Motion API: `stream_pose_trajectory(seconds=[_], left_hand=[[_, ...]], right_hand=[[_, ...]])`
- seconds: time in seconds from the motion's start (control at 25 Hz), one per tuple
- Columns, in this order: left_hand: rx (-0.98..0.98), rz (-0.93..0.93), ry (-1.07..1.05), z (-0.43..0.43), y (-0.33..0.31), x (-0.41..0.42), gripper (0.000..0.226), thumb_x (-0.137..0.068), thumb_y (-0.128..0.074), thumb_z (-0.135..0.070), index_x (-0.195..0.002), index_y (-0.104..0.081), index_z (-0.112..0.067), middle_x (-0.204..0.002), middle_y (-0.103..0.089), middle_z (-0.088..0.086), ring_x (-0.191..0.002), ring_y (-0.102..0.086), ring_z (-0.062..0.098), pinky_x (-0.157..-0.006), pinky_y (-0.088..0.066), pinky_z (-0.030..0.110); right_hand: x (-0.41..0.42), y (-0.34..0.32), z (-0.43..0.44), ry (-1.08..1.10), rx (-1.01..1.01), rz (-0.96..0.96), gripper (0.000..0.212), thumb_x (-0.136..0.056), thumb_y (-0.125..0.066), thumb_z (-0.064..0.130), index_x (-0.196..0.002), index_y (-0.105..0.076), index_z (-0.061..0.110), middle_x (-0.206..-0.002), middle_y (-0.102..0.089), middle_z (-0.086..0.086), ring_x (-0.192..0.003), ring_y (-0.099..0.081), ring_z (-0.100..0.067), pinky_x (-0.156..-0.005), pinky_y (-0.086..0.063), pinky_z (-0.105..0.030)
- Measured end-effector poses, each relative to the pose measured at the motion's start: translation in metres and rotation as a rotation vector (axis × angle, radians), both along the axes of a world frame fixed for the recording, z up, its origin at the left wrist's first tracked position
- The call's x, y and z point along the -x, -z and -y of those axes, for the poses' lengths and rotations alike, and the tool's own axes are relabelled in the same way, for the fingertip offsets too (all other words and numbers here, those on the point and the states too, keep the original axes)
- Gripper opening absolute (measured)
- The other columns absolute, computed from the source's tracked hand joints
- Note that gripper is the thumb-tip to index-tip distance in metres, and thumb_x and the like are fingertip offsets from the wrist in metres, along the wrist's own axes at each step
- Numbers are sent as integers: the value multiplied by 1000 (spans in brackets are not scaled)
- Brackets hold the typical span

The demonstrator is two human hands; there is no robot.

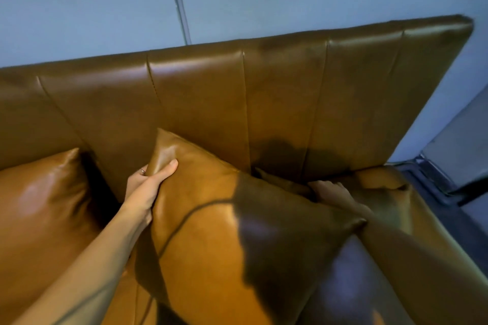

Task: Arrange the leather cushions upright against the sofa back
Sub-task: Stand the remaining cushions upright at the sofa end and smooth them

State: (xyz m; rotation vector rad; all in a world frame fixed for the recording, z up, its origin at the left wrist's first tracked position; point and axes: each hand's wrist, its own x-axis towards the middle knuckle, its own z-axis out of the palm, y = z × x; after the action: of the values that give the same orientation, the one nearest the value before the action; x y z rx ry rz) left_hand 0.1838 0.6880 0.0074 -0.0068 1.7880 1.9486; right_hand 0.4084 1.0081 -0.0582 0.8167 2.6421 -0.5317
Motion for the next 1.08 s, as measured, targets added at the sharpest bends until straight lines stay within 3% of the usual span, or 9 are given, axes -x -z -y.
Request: stream_pose_trajectory(seconds=[0.24,0.32,0.44,0.52,0.68,0.76,0.84,0.92,1.08], left_hand=[[5,-60,-21,-30,-35,-14,35,-69,-88,-22,-100,-75,-13,-92,-78,7,-87,-74,22,-75,-56,32],[-18,-48,-48,-38,-37,-17,35,-69,-89,-21,-100,-73,-15,-95,-77,9,-89,-74,24,-76,-55,33],[-59,10,-117,-51,-28,-25,31,-73,-86,-19,-99,-69,-18,-100,-74,8,-93,-71,25,-82,-55,38],[-63,43,-192,-59,-11,-30,42,-72,-87,-22,-110,-69,-16,-106,-73,8,-98,-70,25,-91,-54,42],[86,151,-251,-63,33,-33,106,-50,-93,-55,-140,-51,-17,-124,-66,8,-111,-64,29,-99,-49,50],[227,145,-256,-63,43,-27,99,-56,-89,-56,-135,-46,-15,-126,-61,8,-116,-58,32,-102,-45,50],[395,-29,-305,-68,36,-16,76,-68,-87,-37,-126,-40,-23,-129,-54,11,-119,-54,34,-102,-43,51],[631,-376,-219,-79,22,-5,84,-64,-85,-24,-134,-38,-30,-140,-48,10,-129,-48,35,-107,-38,53],[1051,-876,597,-126,-6,-19,95,-70,-75,-52,-151,-28,-38,-160,-31,1,-151,-12,21,-119,-5,50]], right_hand=[[-51,-58,-25,38,-53,-33,39,-88,-62,35,-127,-57,29,-127,-59,2,-122,-51,-22,-102,-31,-38],[-66,-82,-42,67,-112,-90,17,-88,-63,27,-103,-60,34,-107,-58,2,-107,-56,-21,-94,-33,-35],[-73,-113,-72,105,-200,-160,18,-82,-61,15,-78,-52,30,-90,-59,2,-93,-58,-22,-85,-36,-34],[-72,-126,-93,89,-257,-214,17,-81,-62,16,-92,-59,28,-92,-59,4,-100,-56,-22,-89,-34,-35],[-61,-118,-112,10,-387,-218,36,-85,-65,33,-119,-60,24,-111,-63,2,-111,-51,-20,-98,-28,-41],[-53,-104,-115,35,-403,-223,44,-84,-66,37,-125,-55,24,-120,-61,1,-116,-49,-22,-103,-28,-47],[-45,-99,-122,110,-341,-193,58,-80,-69,40,-133,-48,25,-129,-54,-4,-123,-44,-27,-108,-24,-55],[-38,-104,-131,195,-207,-96,81,-74,-75,44,-141,-32,26,-138,-46,-9,-131,-40,-34,-110,-20,-60],[-28,-108,-138,208,-137,14,100,-71,-77,46,-147,-14,27,-140,-50,-9,-128,-47,-36,-109,-24,-62]])
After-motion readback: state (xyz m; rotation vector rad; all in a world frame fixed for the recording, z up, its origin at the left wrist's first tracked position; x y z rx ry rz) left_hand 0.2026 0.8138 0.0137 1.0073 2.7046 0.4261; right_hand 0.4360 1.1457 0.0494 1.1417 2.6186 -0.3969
